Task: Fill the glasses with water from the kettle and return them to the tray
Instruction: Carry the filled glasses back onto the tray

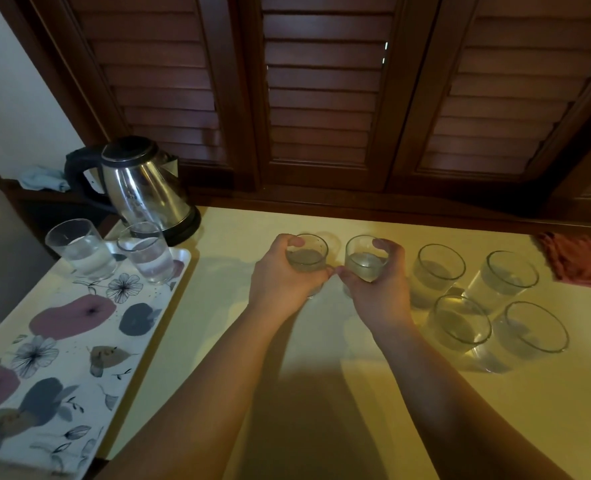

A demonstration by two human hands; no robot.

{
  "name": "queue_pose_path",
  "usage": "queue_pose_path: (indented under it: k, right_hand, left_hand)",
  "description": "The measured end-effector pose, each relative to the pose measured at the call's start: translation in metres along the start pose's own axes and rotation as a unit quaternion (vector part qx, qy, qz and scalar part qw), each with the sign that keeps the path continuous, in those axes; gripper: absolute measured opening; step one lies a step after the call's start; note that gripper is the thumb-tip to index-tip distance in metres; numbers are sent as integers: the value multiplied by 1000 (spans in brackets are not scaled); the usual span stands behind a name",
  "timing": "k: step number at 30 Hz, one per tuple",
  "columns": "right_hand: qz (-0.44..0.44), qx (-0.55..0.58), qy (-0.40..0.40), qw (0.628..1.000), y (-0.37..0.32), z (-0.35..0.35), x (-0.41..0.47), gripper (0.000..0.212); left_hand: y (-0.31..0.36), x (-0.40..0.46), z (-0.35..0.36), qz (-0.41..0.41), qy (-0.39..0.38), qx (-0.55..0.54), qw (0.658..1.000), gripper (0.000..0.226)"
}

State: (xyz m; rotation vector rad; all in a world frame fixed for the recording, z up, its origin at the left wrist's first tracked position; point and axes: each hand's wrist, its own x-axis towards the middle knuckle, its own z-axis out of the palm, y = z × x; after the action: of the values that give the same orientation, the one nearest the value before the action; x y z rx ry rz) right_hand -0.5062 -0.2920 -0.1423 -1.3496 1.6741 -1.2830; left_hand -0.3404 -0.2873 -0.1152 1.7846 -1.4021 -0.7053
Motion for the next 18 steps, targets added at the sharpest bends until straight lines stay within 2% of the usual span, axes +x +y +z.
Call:
queue_pose_path:
  k: [9,18]
  right_hand:
    - [-56,5,-18,998,-42,11,-23,73]
    - [-123,7,-74,990,-99,67,-81,75]
  left_hand:
    - [-1,-17,-72,8,24,-4,1000,71]
    - [-32,-55,-177,-5,59,-36,998,63]
